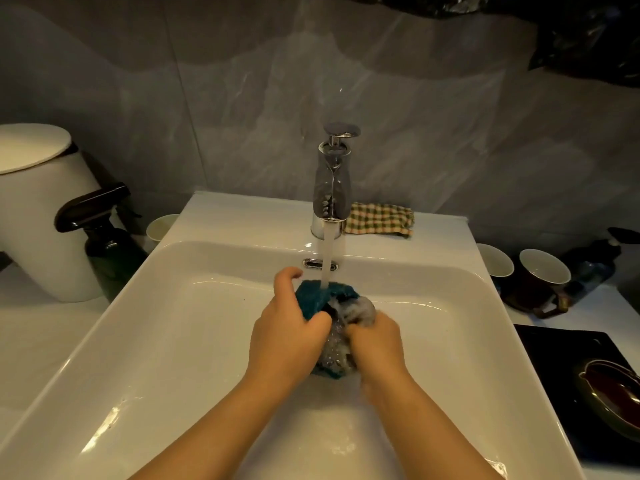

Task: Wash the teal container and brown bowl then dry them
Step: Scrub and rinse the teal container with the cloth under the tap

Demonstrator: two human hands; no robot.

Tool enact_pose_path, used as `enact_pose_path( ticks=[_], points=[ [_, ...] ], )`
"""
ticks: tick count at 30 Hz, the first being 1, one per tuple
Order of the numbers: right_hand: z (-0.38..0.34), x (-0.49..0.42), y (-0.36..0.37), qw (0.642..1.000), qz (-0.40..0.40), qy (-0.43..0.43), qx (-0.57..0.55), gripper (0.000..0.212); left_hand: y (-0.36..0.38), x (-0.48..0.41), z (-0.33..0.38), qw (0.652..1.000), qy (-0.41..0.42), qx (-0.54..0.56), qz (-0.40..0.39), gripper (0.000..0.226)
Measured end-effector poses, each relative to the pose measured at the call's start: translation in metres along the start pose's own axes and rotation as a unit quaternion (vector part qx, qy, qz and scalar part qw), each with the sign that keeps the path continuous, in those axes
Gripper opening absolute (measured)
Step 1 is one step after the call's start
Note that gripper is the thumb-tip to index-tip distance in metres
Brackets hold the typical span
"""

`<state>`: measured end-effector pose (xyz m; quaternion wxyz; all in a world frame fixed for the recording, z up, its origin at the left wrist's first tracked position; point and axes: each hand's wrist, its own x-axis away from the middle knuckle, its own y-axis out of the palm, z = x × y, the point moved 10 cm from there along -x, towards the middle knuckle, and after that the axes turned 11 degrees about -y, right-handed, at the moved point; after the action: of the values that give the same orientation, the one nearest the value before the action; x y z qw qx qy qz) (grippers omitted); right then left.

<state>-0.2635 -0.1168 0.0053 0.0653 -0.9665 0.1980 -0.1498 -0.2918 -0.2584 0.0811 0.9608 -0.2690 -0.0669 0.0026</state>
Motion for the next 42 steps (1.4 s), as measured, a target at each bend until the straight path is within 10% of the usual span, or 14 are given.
enact_pose_path(
  ticks=[3, 7, 10, 13, 19, 24, 31, 37, 42],
  points=[
    [0.017, 0.021, 0.029, 0.985, -0.08, 0.105, -0.11, 0.012, -0.009, -0.006, -0.004, 1.0, -0.015, 0.011, 0.025, 0.052],
    [-0.018, -0.001, 0.003, 0.979, -0.016, -0.082, 0.187, 0.009, 0.003, -0.006, -0.004, 0.997, -0.007, -0.061, -0.053, 0.042],
    [-0.074, 0.019, -0.003, 0.831, 0.095, -0.332, 0.437, 0.038, 0.018, -0.004, -0.005, 0.99, -0.007, -0.088, -0.109, 0.034],
    [-0.1, 0.042, 0.011, 0.752, 0.097, -0.501, 0.417, 0.034, 0.021, -0.004, -0.004, 0.99, -0.015, -0.064, -0.126, 0.027],
    [-0.026, -0.003, -0.003, 0.979, -0.02, -0.115, 0.169, 0.02, 0.002, -0.004, -0.002, 0.999, -0.012, -0.034, -0.024, 0.045],
    [0.023, 0.034, 0.036, 0.974, -0.091, 0.169, -0.119, 0.007, -0.013, -0.004, 0.002, 0.998, 0.022, -0.044, 0.047, 0.056],
    [-0.027, 0.008, -0.004, 0.975, 0.012, -0.134, 0.176, 0.013, 0.001, -0.007, 0.008, 0.994, 0.035, -0.093, -0.049, 0.043],
    [-0.086, 0.036, 0.015, 0.806, 0.046, -0.479, 0.345, 0.031, 0.021, 0.0, 0.004, 0.981, 0.048, -0.143, -0.123, 0.033],
    [-0.035, 0.001, -0.009, 0.971, 0.035, -0.185, 0.145, 0.023, 0.006, 0.001, 0.009, 0.996, 0.042, -0.066, -0.039, 0.052]
  ],
)
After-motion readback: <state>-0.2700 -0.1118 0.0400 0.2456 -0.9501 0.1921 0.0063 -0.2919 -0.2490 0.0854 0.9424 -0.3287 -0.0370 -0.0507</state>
